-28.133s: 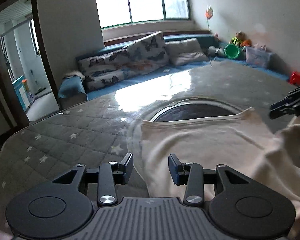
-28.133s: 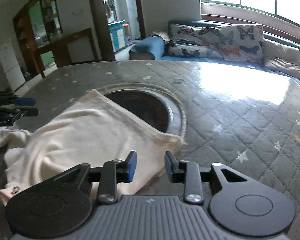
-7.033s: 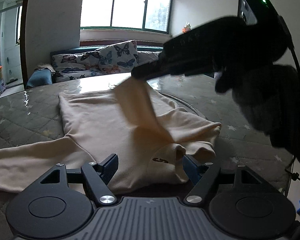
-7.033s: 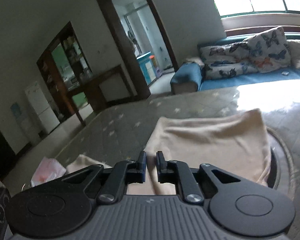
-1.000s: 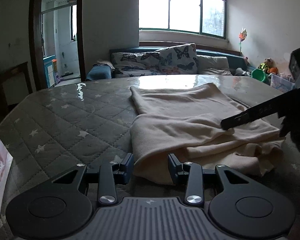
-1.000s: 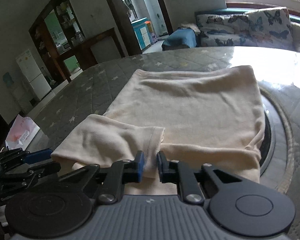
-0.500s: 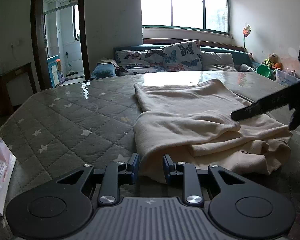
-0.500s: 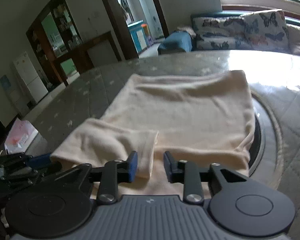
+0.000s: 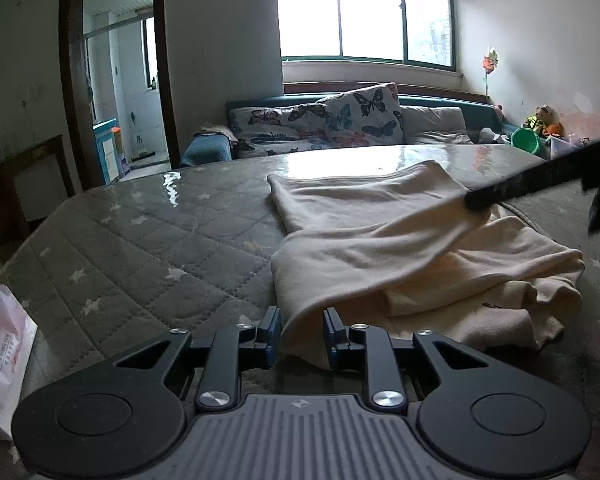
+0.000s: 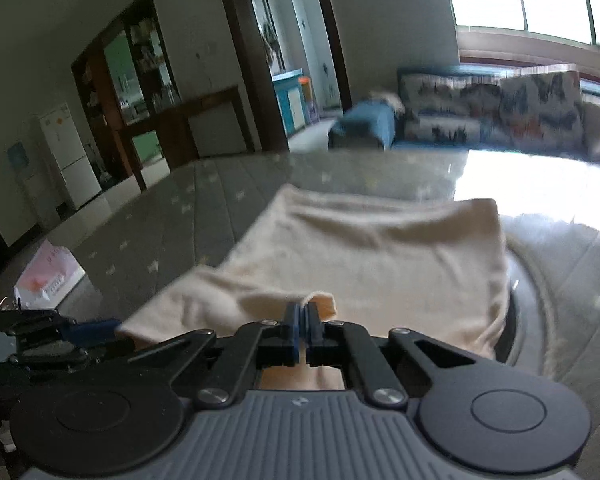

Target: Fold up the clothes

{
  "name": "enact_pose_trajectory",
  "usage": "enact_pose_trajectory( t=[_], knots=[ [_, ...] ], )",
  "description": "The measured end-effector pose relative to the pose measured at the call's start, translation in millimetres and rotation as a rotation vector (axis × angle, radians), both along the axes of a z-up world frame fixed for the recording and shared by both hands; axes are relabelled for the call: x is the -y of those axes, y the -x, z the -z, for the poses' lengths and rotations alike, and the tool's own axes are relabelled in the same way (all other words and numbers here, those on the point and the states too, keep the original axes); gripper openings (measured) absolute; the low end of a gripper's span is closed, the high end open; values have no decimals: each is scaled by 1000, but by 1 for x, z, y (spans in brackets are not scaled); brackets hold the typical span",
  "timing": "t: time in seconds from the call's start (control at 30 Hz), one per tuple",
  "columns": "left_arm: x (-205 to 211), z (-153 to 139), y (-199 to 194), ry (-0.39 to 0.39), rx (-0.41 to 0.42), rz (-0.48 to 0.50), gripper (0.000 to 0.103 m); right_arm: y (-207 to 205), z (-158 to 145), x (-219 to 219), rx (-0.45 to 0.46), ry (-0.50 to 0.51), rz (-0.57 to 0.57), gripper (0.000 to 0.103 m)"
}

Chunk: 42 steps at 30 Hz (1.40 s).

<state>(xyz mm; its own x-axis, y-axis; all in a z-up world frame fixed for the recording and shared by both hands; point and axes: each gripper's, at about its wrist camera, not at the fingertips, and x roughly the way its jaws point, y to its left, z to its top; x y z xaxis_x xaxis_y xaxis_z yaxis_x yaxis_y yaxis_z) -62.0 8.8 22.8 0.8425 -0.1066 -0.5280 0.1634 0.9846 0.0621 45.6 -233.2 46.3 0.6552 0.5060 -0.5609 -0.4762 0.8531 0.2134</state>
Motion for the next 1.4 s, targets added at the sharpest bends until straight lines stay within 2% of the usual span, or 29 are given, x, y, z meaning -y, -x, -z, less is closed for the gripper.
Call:
enact_pose_trajectory(
  t=[0.07,0.17,0.23,0.4,0.6,0.73,0.8,0.9,1.0,1.13,1.2,1.23,1.4],
  knots=[
    [2,-1,1,-11,6,3,25,6,-12,3,45,5,5,2],
    [4,-2,4,-19,18,18,22,12,-13,9,60,21,21,2],
    [8,-2,6,-37,26,34,13,17,-14,13,69,32,32,2],
    [17,-1,10,-95,48,66,7,27,-14,22,90,59,59,2],
    [16,1,11,-139,35,64,5,27,17,27,-18,95,63,3],
    [16,5,17,-180,6,99,5,36,24,32,-25,146,63,11],
    [16,4,21,-180,-2,127,5,36,19,36,-11,139,75,16],
    [18,2,22,-184,6,150,10,33,13,36,8,118,71,24],
    [24,5,13,-206,26,116,28,29,12,28,17,104,47,32],
    [26,9,2,-188,31,100,28,27,13,11,34,112,-8,38],
    [28,12,1,-214,52,99,20,26,15,3,35,118,-31,40],
    [30,13,1,-228,62,100,5,25,17,0,34,121,-40,41],
    [27,3,20,-211,115,81,3,18,26,-8,15,141,-51,44]
  ],
)
